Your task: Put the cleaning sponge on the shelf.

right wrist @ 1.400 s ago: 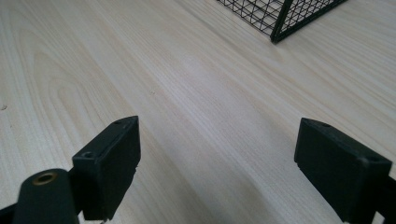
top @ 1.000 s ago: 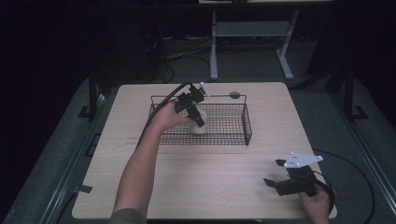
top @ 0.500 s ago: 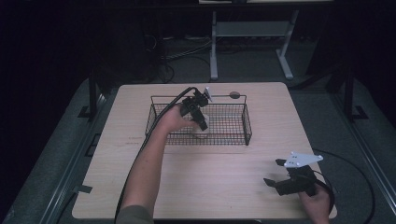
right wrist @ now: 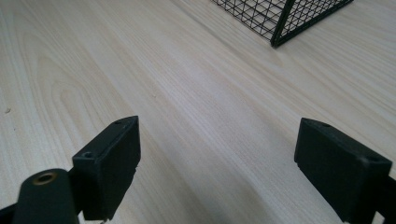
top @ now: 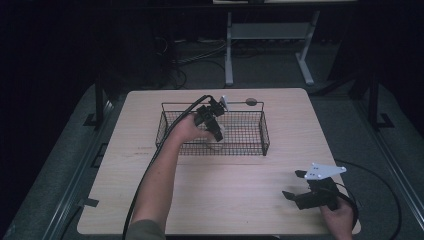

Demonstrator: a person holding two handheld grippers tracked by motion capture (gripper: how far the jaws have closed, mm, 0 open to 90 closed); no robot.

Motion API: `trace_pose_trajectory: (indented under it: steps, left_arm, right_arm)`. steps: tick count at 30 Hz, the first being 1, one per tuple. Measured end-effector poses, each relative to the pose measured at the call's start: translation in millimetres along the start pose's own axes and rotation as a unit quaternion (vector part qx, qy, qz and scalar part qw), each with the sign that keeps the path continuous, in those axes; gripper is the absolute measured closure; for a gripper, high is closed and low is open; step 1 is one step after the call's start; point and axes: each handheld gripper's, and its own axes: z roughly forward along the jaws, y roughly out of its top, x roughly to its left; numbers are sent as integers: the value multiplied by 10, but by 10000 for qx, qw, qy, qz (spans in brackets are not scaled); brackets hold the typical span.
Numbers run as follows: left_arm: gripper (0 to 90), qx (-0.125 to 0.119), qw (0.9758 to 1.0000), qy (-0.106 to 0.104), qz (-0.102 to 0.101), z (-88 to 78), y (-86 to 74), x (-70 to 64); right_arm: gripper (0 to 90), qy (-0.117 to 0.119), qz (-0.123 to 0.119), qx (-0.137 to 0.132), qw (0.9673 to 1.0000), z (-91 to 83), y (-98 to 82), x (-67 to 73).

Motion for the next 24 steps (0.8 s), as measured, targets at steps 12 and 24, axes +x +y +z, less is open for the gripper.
trace_pose_trajectory:
  steps: [12, 24]
  left_arm:
    - [229, -33, 10000, 16, -3, -63, -32, -14]
    - [223, -139, 9999, -13, -5, -165, -137, 9]
  right_arm:
    - [141, 12, 6, -27, 10000, -8, 1, 1]
    - [141, 0, -4, -8, 10000, -4, 6, 4]
